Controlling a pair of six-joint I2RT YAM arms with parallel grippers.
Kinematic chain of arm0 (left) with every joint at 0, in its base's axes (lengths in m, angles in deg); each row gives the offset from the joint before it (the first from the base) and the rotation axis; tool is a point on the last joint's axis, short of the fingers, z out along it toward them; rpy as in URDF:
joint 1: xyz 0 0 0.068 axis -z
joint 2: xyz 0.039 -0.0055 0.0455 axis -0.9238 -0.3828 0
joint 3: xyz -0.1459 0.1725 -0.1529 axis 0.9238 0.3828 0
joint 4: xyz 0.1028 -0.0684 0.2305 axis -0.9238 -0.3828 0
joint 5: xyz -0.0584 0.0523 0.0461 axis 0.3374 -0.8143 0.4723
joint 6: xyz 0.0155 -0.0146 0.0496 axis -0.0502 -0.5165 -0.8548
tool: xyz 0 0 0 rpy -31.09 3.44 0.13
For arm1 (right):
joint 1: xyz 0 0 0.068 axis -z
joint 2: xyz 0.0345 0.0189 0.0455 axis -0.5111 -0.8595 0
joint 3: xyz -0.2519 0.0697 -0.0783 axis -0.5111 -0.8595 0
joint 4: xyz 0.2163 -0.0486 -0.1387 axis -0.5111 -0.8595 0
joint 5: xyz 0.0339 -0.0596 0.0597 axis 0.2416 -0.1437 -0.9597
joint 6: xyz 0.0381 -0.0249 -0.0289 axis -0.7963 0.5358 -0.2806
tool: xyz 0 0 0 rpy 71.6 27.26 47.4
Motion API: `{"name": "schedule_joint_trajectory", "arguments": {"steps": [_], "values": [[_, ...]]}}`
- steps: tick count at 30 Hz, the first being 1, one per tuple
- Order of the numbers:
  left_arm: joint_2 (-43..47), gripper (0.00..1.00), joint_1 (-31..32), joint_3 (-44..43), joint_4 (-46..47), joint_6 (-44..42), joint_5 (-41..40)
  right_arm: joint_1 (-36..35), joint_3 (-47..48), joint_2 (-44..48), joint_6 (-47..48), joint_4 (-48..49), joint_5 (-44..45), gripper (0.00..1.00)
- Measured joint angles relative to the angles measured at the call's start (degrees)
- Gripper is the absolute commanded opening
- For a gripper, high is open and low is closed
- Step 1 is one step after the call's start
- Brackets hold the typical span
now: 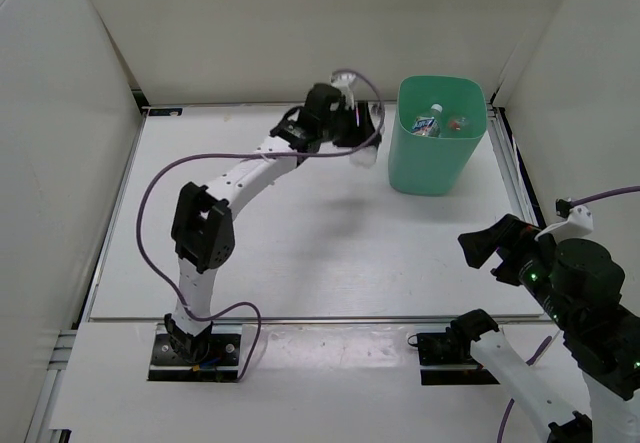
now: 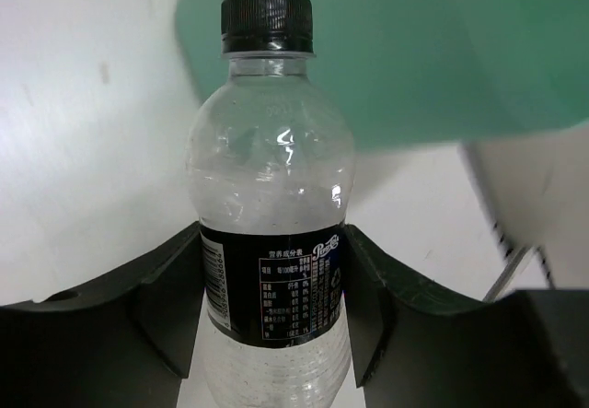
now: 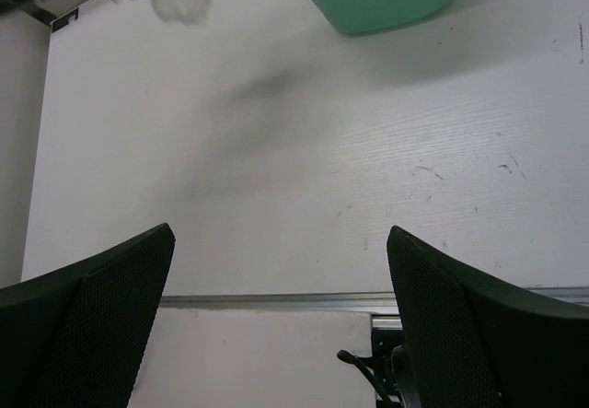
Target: Put the plastic bottles in the bin
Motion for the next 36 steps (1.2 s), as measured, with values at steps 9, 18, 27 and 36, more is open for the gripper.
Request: {"name": "schedule_joint_trajectory", "arguments": {"steps": [9, 18, 27, 36], "values": [[-3.7, 0.74, -0.9, -36.4, 3.5, -4.2, -2.9, 0.0, -0.3, 0.2, -0.4, -0.2, 0.1, 1.0], [-14.7, 0.73, 1.2, -41.5, 16.1, -3.6, -2.9, 0.0, 0.5, 0.7, -0.7, -2.1, 1.2, 1.0], [-24.1, 0.76, 4.3, -40.5, 21.1, 0.5, -3.2, 0.0, 7.1, 0.7, -1.0, -6.1, 3.1, 1.0], [-23.3, 1.0, 4.7, -39.3, 25.2, 2.4, -3.4, 0.0, 7.3, 0.7, -2.0, -8.4, 4.2, 1.0]]}}
